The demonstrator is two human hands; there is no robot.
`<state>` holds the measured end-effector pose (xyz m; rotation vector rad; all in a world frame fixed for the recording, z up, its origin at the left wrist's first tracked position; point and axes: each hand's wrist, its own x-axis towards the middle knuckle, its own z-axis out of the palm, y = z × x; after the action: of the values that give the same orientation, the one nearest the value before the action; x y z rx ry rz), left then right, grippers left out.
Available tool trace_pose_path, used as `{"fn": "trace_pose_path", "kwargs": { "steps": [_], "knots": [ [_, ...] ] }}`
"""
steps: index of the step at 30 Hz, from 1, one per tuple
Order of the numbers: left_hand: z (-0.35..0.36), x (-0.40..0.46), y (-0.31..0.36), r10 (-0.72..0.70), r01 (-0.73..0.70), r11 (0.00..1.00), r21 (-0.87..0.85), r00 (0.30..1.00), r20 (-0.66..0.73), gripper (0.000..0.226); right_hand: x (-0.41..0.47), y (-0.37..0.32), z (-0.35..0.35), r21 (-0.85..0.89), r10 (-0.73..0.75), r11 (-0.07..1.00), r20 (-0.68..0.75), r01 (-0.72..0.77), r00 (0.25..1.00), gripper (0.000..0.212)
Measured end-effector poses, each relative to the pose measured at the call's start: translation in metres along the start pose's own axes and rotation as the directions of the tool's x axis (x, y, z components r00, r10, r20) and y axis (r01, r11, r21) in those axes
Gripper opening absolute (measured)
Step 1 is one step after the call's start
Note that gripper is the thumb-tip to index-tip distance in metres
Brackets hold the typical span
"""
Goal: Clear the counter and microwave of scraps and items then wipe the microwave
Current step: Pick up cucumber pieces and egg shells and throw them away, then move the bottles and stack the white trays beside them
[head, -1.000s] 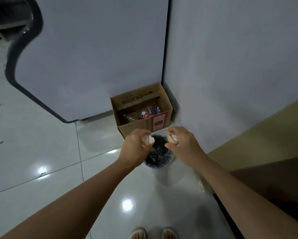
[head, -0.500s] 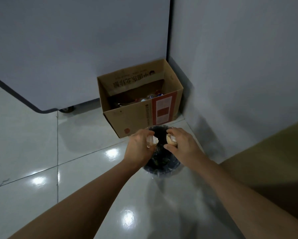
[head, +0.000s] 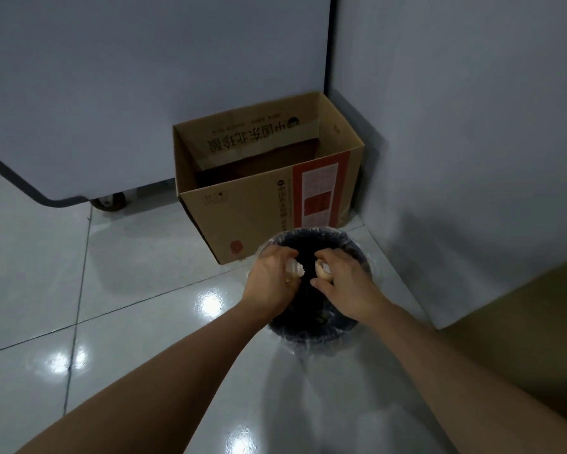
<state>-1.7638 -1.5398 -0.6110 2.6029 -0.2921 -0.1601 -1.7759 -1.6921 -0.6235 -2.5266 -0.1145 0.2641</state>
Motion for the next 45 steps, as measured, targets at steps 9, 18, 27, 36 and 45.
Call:
{"fn": "trace_pose_path", "kwargs": {
  "steps": [9,18,27,36,45],
  "knots": [
    [-0.034,-0.019,0.021,-0.045,0.04,0.998,0.049,0.993,0.106,0.056,-0.025,-0.023,-0.026,-0.059,0.069,0.996,0.164,-0.06,0.984,0.068],
    [-0.163,-0.039,0.081,-0.123,0.11,0.991,0.077,0.975,0.184,0.049,-0.07,-0.112,-0.132,-0.035,0.108,0.994,0.171,-0.103,0.979,0.068],
    [-0.316,-0.066,0.166,-0.127,0.118,0.991,0.07,0.981,0.149,0.049,-0.109,-0.22,-0.27,-0.101,0.051,0.994,0.194,-0.032,0.98,0.061],
    [-0.466,-0.101,0.238,-0.137,0.13,0.986,0.101,0.989,0.058,0.037,-0.148,-0.338,-0.397,-0.139,-0.034,0.988,0.216,0.065,0.976,0.065],
    [-0.584,-0.149,0.282,-0.151,0.153,0.973,0.171,0.988,-0.023,0.051,-0.187,-0.437,-0.485,-0.192,-0.165,0.958,0.244,0.214,0.956,0.066]
  ]
}}
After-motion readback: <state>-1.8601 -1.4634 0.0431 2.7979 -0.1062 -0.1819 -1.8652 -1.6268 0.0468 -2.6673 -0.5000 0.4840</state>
